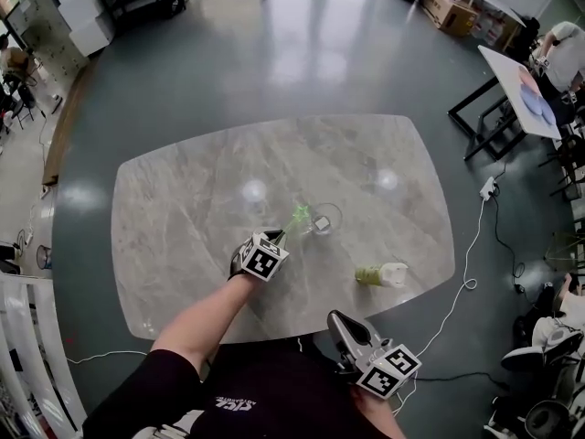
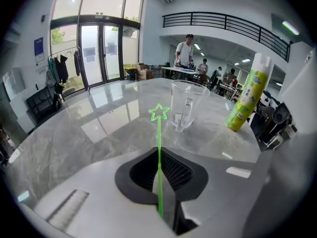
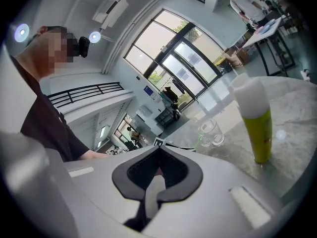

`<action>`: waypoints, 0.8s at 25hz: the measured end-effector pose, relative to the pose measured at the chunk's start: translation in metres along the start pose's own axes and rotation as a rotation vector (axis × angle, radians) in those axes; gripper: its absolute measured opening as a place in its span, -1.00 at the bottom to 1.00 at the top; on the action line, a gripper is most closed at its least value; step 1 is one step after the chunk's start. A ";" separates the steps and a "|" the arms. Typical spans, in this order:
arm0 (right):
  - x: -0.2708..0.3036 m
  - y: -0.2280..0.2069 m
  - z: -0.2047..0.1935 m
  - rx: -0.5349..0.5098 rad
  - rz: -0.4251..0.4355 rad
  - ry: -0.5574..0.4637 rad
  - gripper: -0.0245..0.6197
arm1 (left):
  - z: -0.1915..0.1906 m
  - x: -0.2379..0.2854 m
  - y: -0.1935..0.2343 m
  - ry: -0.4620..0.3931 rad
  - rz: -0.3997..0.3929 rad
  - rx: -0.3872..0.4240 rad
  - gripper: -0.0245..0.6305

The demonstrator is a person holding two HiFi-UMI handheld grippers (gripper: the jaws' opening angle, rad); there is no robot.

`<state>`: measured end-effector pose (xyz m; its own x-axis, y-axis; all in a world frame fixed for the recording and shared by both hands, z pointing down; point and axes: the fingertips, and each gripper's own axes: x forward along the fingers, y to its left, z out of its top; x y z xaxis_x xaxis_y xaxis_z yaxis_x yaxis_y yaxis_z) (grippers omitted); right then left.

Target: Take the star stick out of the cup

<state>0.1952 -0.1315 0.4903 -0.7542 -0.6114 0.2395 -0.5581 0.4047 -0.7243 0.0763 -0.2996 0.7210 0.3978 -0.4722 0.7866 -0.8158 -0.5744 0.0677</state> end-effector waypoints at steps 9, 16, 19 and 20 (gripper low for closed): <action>-0.001 0.006 0.004 -0.025 -0.039 -0.025 -0.89 | -0.002 0.006 -0.006 0.009 -0.013 0.048 -0.85; 0.001 0.018 0.003 -0.068 -0.063 -0.026 -0.89 | 0.006 -0.009 0.003 -0.032 0.005 0.037 -0.85; 0.004 0.025 0.003 -0.097 -0.071 -0.027 -0.89 | 0.013 -0.024 0.006 -0.072 0.014 0.032 -0.85; 0.005 0.028 0.003 -0.107 -0.072 -0.028 -0.89 | 0.015 -0.030 0.007 -0.087 0.016 0.030 -0.85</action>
<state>0.1773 -0.1257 0.4693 -0.7020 -0.6594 0.2689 -0.6449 0.4286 -0.6328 0.0652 -0.2997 0.6885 0.4210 -0.5365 0.7314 -0.8097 -0.5857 0.0365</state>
